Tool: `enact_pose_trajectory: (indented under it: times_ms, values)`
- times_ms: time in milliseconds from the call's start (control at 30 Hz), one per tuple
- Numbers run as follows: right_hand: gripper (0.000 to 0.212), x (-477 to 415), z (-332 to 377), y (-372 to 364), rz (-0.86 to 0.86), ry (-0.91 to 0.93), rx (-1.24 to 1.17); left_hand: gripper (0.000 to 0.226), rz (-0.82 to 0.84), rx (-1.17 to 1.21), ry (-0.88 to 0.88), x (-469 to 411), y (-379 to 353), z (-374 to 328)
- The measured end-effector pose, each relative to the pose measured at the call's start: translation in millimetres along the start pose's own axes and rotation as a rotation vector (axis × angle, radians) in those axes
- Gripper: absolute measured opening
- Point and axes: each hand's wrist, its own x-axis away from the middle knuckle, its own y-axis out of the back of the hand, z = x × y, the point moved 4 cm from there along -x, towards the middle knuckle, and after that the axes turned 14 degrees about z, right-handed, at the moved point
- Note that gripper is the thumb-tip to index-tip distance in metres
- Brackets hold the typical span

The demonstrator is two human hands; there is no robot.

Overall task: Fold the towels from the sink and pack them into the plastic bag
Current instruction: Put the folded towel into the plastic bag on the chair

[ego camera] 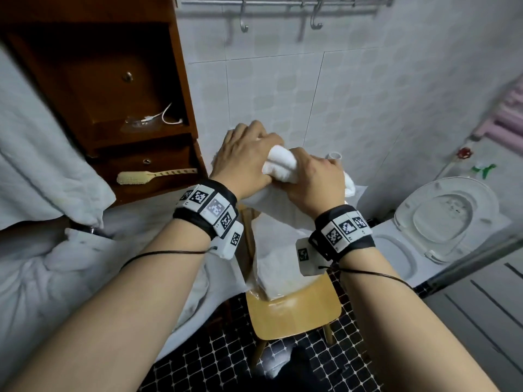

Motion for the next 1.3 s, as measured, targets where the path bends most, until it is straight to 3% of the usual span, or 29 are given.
enact_pose_trajectory:
  times_ms: [133,233,300,367,467,533,633,800,900,1033,1167,1233,1300]
  values:
    - [0.04,-20,-60,-3,-0.009,-0.082,0.023,0.11,-0.154,0.003,0.204,-32,-29,-19]
    - [0.036,-34,-107,-11,-0.003,-0.094,-0.093,0.126,-0.144,0.247,0.456,-50,-70,-25]
    - [0.037,-44,-134,-20,0.043,-0.087,-0.169,0.118,-0.026,0.424,0.598,-62,-107,-25]
    - [0.038,-50,-153,-30,0.083,-0.065,-0.234,0.087,0.129,0.528,0.728,-66,-137,-25]
    - [0.04,-51,-175,-50,0.185,-0.051,-0.379,0.038,0.487,0.319,0.78,-64,-167,-31]
    - [0.042,-52,-186,-61,0.299,-0.073,-0.462,0.035,0.687,0.181,0.768,-62,-183,-37]
    - [0.048,-56,-190,-75,0.415,-0.022,-0.583,0.041,0.816,0.189,0.788,-54,-210,-30]
    - [0.065,-61,-187,-101,0.533,0.038,-0.796,0.044,0.755,0.291,0.878,-40,-231,-8]
    - [0.084,-67,-190,-111,0.748,0.032,-0.77,0.037,0.636,0.336,0.923,-33,-230,4]
    - [0.026,-62,-184,-129,1.13,0.233,-0.453,0.035,0.518,0.431,0.95,-30,-231,14]
    - [0.039,-48,-178,-149,1.398,0.256,-0.354,0.026,0.482,0.458,0.882,-31,-234,25]
    - [0.054,-43,-177,-161,1.475,0.22,-0.312,0.044,0.463,0.498,0.876,-32,-233,27]
    - [0.053,-40,-175,-179,1.483,0.177,-0.188,0.064,0.516,0.516,0.825,-36,-230,22]
